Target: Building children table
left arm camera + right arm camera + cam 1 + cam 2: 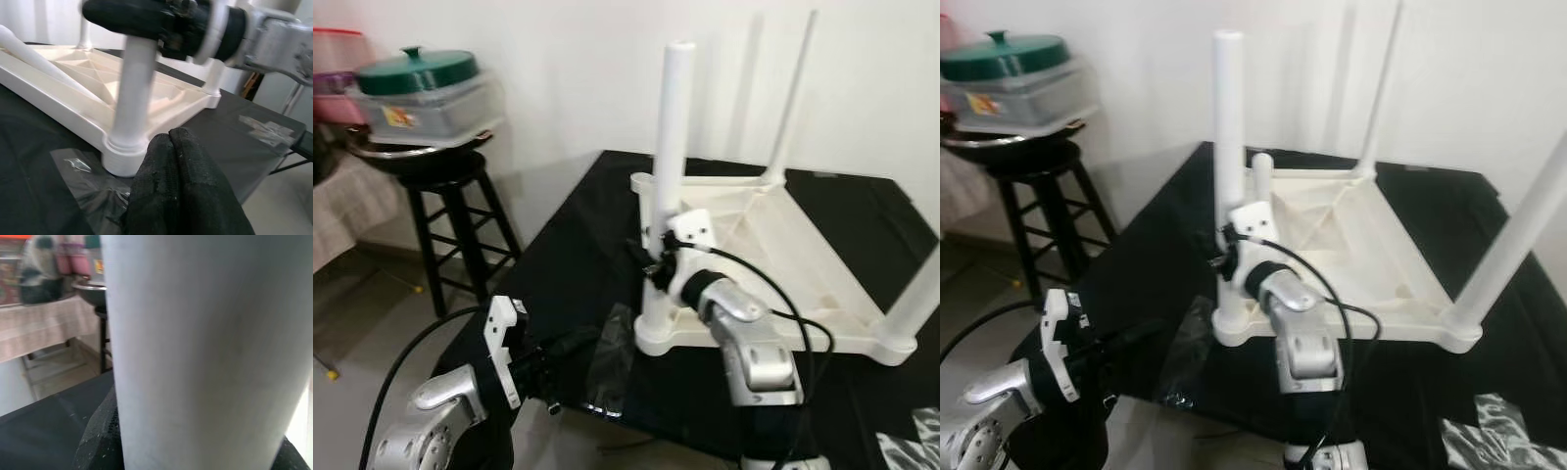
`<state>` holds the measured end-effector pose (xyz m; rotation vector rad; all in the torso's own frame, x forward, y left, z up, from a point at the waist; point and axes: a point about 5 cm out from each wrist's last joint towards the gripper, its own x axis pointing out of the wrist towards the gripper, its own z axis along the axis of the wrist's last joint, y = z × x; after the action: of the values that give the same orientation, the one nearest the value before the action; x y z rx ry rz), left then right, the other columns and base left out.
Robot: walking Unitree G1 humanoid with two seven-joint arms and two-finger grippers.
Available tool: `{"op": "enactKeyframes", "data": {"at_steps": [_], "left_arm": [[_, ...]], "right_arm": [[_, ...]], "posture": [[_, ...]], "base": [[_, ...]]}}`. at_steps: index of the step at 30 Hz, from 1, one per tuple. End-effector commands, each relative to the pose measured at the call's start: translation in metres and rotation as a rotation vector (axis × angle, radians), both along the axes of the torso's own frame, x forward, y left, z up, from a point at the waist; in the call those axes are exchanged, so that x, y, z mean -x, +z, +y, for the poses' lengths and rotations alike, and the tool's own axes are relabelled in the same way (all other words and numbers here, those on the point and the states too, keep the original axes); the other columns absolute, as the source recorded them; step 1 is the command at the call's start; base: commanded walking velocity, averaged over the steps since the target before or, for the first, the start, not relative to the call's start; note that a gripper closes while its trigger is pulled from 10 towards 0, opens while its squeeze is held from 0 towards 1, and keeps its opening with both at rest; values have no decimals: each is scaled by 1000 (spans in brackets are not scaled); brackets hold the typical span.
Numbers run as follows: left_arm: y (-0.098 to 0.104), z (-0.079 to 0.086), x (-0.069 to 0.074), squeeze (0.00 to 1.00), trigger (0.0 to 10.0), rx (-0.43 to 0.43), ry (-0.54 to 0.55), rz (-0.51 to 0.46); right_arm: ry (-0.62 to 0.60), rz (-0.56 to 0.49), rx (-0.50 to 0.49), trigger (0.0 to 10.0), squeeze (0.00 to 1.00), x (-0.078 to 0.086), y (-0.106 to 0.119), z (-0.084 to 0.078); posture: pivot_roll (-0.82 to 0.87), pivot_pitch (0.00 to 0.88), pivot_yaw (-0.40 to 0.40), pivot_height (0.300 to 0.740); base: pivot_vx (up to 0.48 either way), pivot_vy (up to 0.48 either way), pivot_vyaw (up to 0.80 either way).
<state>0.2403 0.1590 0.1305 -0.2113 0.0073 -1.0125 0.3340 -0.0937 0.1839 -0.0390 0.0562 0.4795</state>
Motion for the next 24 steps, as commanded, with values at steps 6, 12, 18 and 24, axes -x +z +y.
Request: {"op": "enactKeyframes", "data": {"at_steps": [6, 12, 18, 24], "left_arm": [[1, 1, 0, 0, 10000, 4, 16, 2], [-1, -1, -1, 0, 10000, 2, 6, 8], [-1, -2, -1, 0, 10000, 3, 12, 5], [-1, -3, 0, 0, 10000, -2, 15, 4]], "right_arm": [[11, 58, 24, 10000, 776, -13, -6, 6], [438, -72, -80, 10000, 1000, -21, 41, 19], [894, -111, 79, 10000, 0, -12, 47, 7], [961, -104, 194, 10000, 0, -28, 49, 6]], "posture": [[3, 0, -34, 740], [4, 0, -41, 740], [22, 0, -56, 740], [40, 0, -59, 740]], "base": [[0, 0, 0], [0, 0, 0], [0, 0, 0], [0, 0, 0]]}}
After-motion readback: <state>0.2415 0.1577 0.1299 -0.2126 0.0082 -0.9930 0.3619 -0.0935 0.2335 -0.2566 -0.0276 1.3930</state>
